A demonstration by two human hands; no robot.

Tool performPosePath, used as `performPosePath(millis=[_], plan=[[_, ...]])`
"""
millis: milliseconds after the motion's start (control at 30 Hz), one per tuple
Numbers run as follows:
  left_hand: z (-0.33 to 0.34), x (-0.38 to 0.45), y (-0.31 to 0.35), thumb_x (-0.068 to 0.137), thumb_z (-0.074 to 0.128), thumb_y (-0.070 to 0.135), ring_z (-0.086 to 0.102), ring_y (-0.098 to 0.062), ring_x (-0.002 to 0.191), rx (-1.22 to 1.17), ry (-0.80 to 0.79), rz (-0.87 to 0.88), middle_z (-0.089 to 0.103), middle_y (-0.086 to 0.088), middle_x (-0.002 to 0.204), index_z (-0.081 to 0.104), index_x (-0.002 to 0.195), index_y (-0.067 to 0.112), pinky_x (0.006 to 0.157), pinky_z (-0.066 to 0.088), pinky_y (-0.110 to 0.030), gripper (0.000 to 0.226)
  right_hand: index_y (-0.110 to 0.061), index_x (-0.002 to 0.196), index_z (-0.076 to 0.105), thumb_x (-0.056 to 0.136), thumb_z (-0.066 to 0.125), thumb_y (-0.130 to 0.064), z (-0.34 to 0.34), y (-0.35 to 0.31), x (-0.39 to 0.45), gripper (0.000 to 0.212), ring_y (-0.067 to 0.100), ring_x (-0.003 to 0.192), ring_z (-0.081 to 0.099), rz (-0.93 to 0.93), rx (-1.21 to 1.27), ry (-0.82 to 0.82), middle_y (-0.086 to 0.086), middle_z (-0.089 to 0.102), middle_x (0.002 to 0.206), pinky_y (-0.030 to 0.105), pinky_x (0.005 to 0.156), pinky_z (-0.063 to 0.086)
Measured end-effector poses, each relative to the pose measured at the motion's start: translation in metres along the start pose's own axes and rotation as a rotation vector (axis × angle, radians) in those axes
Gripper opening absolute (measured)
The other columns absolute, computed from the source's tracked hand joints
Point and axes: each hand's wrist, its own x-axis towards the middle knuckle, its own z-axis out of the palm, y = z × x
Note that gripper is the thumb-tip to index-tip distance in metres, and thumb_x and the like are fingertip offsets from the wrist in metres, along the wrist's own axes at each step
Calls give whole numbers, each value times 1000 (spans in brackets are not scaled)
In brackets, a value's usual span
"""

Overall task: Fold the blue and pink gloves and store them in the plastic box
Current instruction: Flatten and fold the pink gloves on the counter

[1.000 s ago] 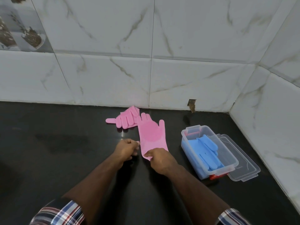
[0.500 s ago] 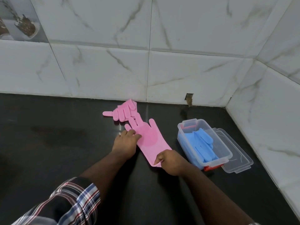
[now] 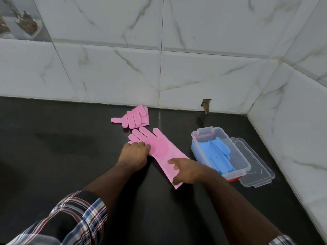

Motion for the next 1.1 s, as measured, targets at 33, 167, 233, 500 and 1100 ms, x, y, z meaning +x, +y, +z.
performPosePath(millis=[33, 167, 233, 500, 1100], plan=[[-2, -1, 1, 94, 43, 25, 62, -25, 92, -1, -8, -8, 63, 1, 98, 58, 100, 22, 79, 40, -37, 16, -36, 149, 33, 83, 75, -35, 3, -2, 3, 78, 19, 130, 50, 2, -12, 40, -4, 45, 149, 36, 106, 47], [-5, -9, 3, 97, 38, 32, 61, -27, 93, -4, -47, -43, 65, -2, 101, 54, 101, 20, 81, 42, -41, 21, -33, 149, 36, 87, 67, -47, 12, -2, 12, 71, 21, 133, 46, -19, -176, 239, -2, 43, 151, 39, 109, 40], [-7, -15, 6, 97, 37, 36, 61, -28, 91, -4, -72, -58, 66, -4, 101, 52, 99, 19, 79, 39, -41, 23, -31, 149, 35, 89, 65, -45, 15, -1, 13, 69, 23, 134, 45, -49, -235, 280, 1, 42, 151, 41, 110, 40], [-3, -43, 11, 93, 46, 49, 62, -26, 91, -125, -98, -68, 66, 0, 105, 50, 105, 22, 80, 49, -40, 30, -24, 133, 56, 93, 54, -21, 21, 7, 10, 39, 24, 117, 54, -117, -352, 371, 5, 58, 131, 40, 102, 48], [-19, -74, 13, 88, 50, 49, 55, -14, 86, -215, -79, -83, 55, 11, 91, 59, 96, 28, 73, 46, -32, 25, -23, 123, 60, 91, 60, -34, 19, 12, 0, 34, 18, 110, 60, -158, -199, 284, -1, 62, 126, 35, 100, 51]])
